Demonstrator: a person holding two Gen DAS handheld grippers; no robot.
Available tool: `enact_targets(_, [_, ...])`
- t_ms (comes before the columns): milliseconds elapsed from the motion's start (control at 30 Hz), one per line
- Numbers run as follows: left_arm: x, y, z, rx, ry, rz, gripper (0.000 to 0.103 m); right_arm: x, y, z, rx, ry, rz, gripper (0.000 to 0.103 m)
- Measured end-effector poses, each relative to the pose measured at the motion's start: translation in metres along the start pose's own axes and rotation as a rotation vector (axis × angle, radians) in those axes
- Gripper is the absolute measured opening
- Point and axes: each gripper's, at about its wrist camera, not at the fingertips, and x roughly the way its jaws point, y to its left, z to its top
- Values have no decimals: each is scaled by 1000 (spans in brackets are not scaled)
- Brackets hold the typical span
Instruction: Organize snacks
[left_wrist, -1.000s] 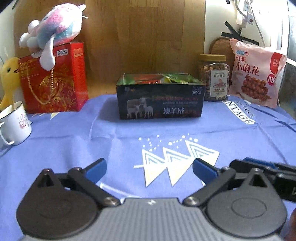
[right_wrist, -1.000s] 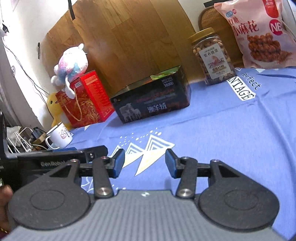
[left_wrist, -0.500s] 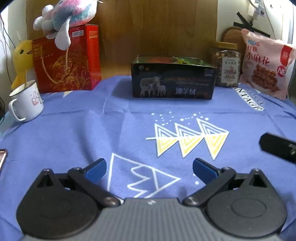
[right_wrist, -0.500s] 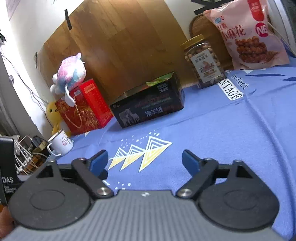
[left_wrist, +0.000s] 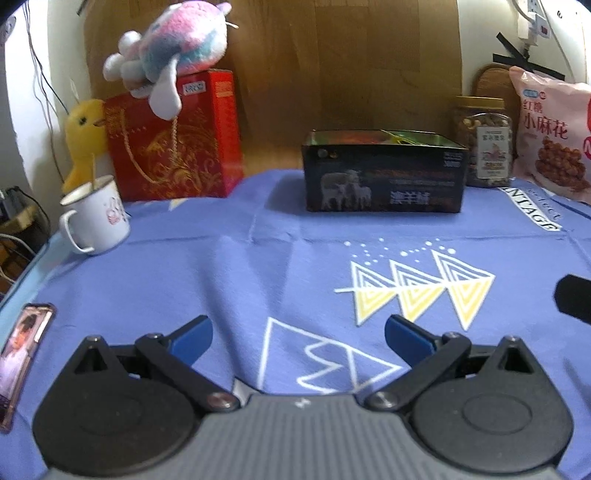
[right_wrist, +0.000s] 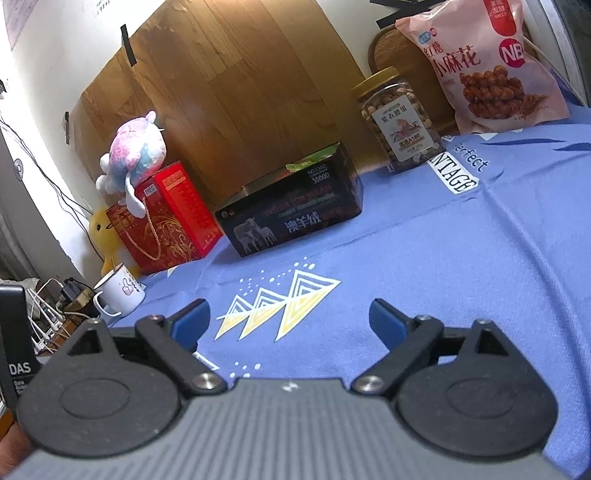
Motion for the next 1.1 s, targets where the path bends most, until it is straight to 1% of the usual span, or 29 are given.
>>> enact_targets(133, [-3, -3, -2, 26, -27, 35, 103, -3, 3, 0, -8, -10, 12, 95])
enact_targets(433, [-6, -6, -3, 50, -42, 30, 103, -6, 9, 0, -29, -24, 36, 95])
enact_targets(567, [-8, -7, -2, 61, -55, 51, 103, -6, 9, 0, -30, -23, 41, 95])
enact_targets(833, [-14, -7, 0, 64, -78, 62, 103, -7, 11, 0, -32, -28, 47, 95])
enact_targets(1100, [-13, -6, 0, 69, -75, 69, 103, -9, 10, 1, -32, -31, 54, 95])
